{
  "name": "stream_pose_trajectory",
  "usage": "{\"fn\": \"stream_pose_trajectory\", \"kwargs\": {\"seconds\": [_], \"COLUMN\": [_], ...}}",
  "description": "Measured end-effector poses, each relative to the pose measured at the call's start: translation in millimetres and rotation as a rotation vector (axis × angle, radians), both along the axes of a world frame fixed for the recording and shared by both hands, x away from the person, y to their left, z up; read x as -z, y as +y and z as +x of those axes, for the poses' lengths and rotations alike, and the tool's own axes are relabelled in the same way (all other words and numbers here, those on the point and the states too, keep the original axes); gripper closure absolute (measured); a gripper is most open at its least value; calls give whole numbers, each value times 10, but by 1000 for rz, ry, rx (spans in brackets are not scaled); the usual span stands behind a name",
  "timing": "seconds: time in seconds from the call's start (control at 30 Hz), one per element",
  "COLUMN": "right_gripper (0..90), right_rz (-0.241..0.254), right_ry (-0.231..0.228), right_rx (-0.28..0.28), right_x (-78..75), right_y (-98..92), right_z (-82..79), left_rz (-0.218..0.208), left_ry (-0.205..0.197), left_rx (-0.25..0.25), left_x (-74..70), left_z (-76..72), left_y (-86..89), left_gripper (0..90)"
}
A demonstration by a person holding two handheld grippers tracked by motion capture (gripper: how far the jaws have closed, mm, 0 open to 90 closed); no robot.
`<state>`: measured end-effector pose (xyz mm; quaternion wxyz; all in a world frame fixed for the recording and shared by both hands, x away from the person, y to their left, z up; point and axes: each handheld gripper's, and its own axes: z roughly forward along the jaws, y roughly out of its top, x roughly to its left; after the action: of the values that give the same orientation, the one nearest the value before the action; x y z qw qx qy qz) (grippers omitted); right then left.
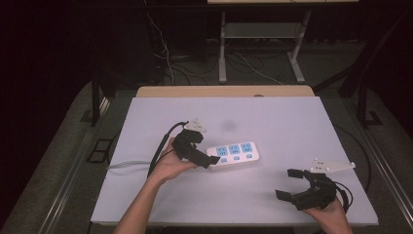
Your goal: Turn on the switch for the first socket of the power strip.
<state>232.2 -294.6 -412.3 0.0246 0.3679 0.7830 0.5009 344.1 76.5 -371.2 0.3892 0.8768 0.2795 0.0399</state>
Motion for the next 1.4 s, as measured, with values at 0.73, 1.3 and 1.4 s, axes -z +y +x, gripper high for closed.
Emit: {"fn": "stream_pose_trajectory", "kwargs": {"seconds": [0.73, 1.3, 1.4], "right_gripper": [2, 2, 3], "right_rz": [-14, -22, -23], "right_ry": [8, 12, 12], "right_rx": [-20, -32, -34], "right_x": [19, 28, 29], "right_y": [29, 50, 48], "right_z": [-1, -3, -3], "left_rz": [96, 138, 144], "left_ry": [26, 14, 21], "left_rx": [67, 150, 168], "left_x": [70, 70, 87], "left_z": [147, 194, 198], "left_y": [-162, -383, -420], "left_gripper": [167, 487, 548]}}
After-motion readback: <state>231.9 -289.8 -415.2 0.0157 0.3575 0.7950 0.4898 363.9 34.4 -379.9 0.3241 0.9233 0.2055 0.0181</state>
